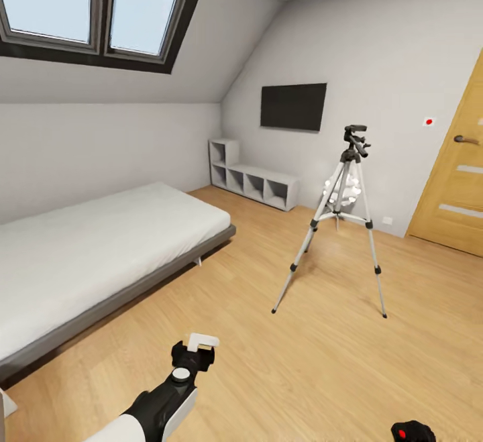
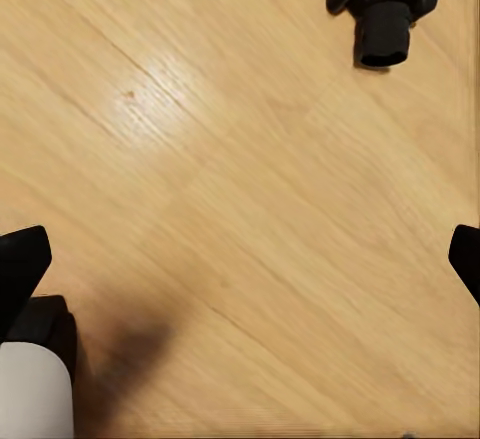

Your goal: Attach the digital camera to the camera tripod in the bedroom.

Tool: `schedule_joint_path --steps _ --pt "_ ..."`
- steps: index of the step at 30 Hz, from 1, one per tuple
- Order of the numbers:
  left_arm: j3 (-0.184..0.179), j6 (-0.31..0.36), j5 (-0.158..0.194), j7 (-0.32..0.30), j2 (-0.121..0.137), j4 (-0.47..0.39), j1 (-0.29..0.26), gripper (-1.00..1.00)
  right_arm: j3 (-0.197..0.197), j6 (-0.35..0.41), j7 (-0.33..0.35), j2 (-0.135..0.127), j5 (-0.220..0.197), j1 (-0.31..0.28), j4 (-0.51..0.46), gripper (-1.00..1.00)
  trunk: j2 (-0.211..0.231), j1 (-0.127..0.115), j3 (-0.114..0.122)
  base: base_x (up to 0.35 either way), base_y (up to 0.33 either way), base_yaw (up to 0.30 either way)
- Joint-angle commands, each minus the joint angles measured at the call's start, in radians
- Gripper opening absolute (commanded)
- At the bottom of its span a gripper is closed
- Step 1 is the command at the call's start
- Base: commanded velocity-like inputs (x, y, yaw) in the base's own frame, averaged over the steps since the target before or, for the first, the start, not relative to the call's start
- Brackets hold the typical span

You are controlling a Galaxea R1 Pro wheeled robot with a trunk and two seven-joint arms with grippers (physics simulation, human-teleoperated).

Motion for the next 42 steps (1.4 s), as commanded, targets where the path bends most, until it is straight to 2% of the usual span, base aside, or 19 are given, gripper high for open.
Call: schedule_joint_path --steps 1,4,7,10,14,15,17,22,24,27,29,30,31,35,36,39,40,41,42 --pt "-0.013 -0.002 0.008 0.003 0.001 0.000 -0.001 1.00 -0.001 -0.004 0.000 0.000 -0.001 -0.001 0.001 1.00 -0.001 0.000 -0.001 0.000 0.000 -0.261" --pt "-0.042 -0.007 0.004 -0.020 0.004 0.003 -0.001 1.00 -0.001 -0.004 0.000 0.000 -0.001 -0.001 0.001 1.00 -0.001 0.000 -0.003 0.000 0.000 -0.261" --pt "-0.075 -0.006 -0.018 -0.027 0.005 0.006 0.000 1.00 -0.001 -0.005 0.000 0.000 -0.001 -0.001 0.001 1.00 -0.001 0.000 -0.004 0.000 0.000 -0.261" --pt "-0.102 -0.002 -0.062 -0.026 0.006 0.008 0.002 1.00 -0.001 -0.005 0.000 0.000 0.000 -0.001 0.001 1.00 -0.001 0.000 -0.006 0.000 0.000 -0.261" --pt "-0.120 0.012 -0.138 -0.032 0.002 0.009 0.012 1.00 -0.001 -0.005 -0.001 0.000 0.000 -0.001 0.001 1.00 -0.001 0.000 -0.008 0.000 0.000 -0.261" --pt "-0.123 0.039 -0.175 -0.035 -0.003 0.009 0.016 1.00 -0.001 -0.005 -0.001 -0.001 0.000 -0.001 0.001 1.00 -0.001 0.000 -0.008 0.000 0.000 -0.261" --pt "-0.126 0.091 -0.203 -0.036 -0.006 0.005 0.018 1.00 -0.001 -0.005 0.000 -0.001 0.000 -0.001 0.001 1.00 -0.001 0.000 -0.009 0.000 0.000 -0.261" --pt "-0.130 0.251 -0.241 -0.037 -0.019 -0.005 0.021 1.00 -0.002 -0.006 0.001 -0.002 -0.001 -0.001 0.001 1.00 -0.001 0.000 -0.012 0.000 0.000 -0.261" --pt "-0.130 0.291 -0.248 -0.037 -0.024 -0.007 0.021 1.00 -0.002 -0.006 0.001 -0.003 -0.001 -0.001 0.001 1.00 -0.001 0.000 -0.013 0.000 0.000 -0.261" --pt "-0.135 0.315 -0.254 -0.038 -0.027 -0.009 0.017 1.00 -0.002 -0.006 0.001 -0.003 -0.001 -0.001 0.001 1.00 -0.001 0.000 -0.014 0.000 0.000 -0.261" --pt "-0.151 0.324 -0.267 -0.038 -0.031 -0.009 0.015 1.00 -0.002 -0.006 0.001 -0.003 -0.001 -0.001 0.001 1.00 -0.001 0.000 -0.015 0.000 0.000 -0.261" --pt "-0.161 0.328 -0.277 -0.039 -0.034 -0.010 0.014 1.00 -0.002 -0.006 0.001 -0.003 0.000 -0.001 0.001 1.00 -0.001 0.000 -0.016 0.000 0.000 -0.261" --pt "-0.201 0.360 -0.333 -0.047 -0.043 -0.035 0.011 1.00 -0.003 -0.005 0.001 -0.004 -0.001 -0.001 0.001 1.00 -0.001 0.000 -0.016 0.000 0.000 -0.261" --pt "-0.216 0.404 -0.355 -0.062 -0.037 -0.123 0.016 1.00 -0.003 -0.001 0.001 -0.004 -0.001 -0.002 0.001 1.00 -0.001 0.000 -0.018 0.000 0.000 -0.261" --pt "-0.214 0.396 -0.359 -0.104 -0.032 -0.144 0.017 1.00 -0.003 0.002 0.002 -0.004 -0.001 -0.002 0.001 1.00 -0.001 0.000 -0.019 0.000 0.000 -0.261" --pt "-0.217 0.290 -0.357 -0.136 -0.030 -0.151 0.024 1.00 -0.003 0.003 0.011 -0.004 0.000 -0.002 0.001 1.00 -0.001 0.000 -0.020 0.000 0.000 -0.261" --pt "-0.217 0.252 -0.356 -0.142 -0.029 -0.151 0.029 1.00 -0.003 0.003 0.018 -0.004 0.001 -0.002 0.001 1.00 -0.001 0.000 -0.021 0.000 0.000 -0.261" --pt "-0.216 0.185 -0.353 -0.155 -0.031 -0.150 0.042 1.00 -0.003 0.004 0.036 -0.004 0.002 -0.002 0.002 1.00 -0.001 0.000 -0.021 0.000 0.000 -0.261" --pt "-0.205 0.140 -0.339 -0.163 -0.035 -0.144 0.056 1.00 -0.003 0.004 0.054 -0.004 0.003 -0.002 0.001 1.00 -0.001 0.000 -0.022 0.000 0.000 -0.261"
